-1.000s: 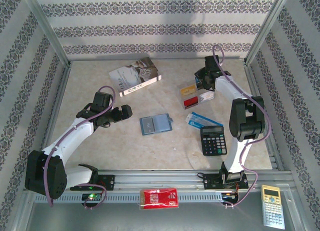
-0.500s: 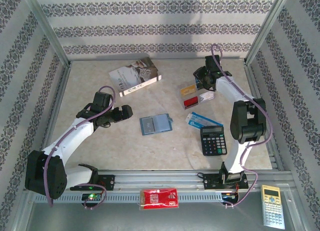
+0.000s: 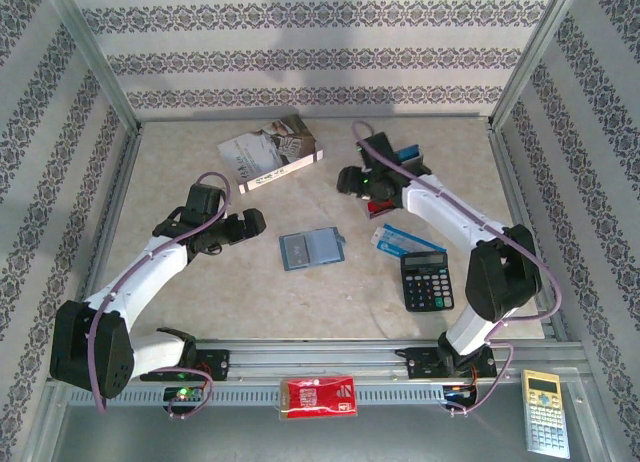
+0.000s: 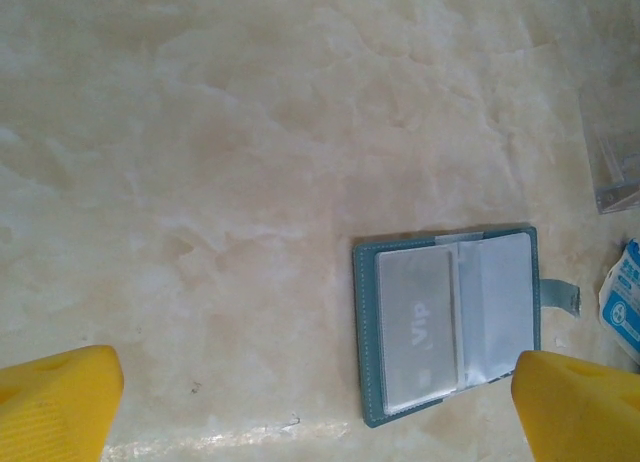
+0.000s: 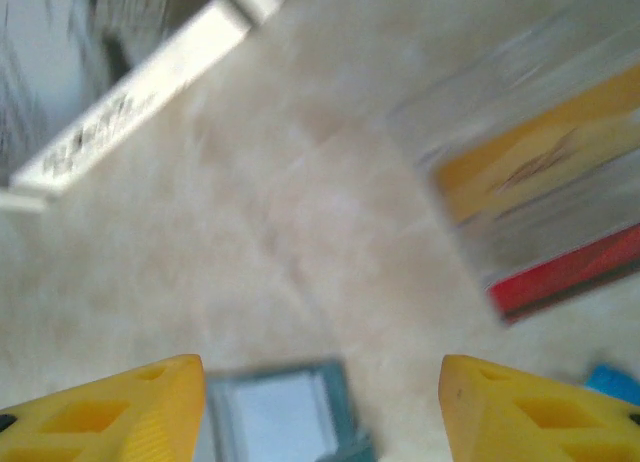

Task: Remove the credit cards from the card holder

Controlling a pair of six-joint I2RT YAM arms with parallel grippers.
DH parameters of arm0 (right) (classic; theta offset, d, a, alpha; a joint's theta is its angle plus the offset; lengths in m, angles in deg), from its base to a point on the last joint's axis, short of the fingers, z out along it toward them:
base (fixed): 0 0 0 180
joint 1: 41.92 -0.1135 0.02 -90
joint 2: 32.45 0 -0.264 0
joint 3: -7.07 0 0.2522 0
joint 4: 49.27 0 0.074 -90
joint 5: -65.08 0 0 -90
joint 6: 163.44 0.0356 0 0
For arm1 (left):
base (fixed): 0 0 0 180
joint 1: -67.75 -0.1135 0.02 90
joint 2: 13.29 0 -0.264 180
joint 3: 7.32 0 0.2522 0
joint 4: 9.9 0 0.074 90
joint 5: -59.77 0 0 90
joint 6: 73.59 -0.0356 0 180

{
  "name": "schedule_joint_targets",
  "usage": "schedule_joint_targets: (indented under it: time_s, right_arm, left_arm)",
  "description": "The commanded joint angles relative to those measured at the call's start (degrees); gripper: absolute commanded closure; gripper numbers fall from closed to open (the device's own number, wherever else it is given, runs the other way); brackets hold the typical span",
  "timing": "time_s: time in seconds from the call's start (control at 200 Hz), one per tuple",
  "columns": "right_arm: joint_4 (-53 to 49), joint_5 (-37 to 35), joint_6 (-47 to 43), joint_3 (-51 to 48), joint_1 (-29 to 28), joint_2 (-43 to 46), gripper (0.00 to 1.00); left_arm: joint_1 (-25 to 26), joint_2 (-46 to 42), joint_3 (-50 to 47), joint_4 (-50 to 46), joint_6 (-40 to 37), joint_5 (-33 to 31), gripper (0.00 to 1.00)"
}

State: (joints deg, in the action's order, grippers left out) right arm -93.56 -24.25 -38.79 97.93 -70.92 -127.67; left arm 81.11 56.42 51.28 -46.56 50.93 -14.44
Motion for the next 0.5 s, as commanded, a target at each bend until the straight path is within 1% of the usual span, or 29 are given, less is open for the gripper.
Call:
schedule_joint_targets:
  time_s: [0.0,0.145,0.27,0.395,0.495]
  right_arm:
    - [-5.07,-1.99,-4.41,0.46,-5.74,-1.78,0.37]
    - [-8.49,-3.29,-5.71,3.88,-12.86,-6.65,0.38]
    - [-10.88,-4.02,-6.49,7.06,-17.68,-11.76,0.38]
    - [-12.18,-2.96,-6.7,9.8,-20.57,-16.91,0.38]
    - [-12.46,-1.87,-6.53,11.04,-21.19,-19.98,0.38]
  left_arm:
    - [-0.88,-0.73,-1.46,2.39,2.16,-1.3,0.0]
    - [-1.91,-1.76,-2.54,2.77,3.3,-1.71,0.0]
    - [-2.97,-2.51,-3.47,2.86,3.99,-1.95,0.0]
    - [-3.85,-3.0,-4.52,3.38,4.51,-1.81,0.0]
    - [-4.2,-3.07,-4.85,3.47,4.59,-1.33,0.0]
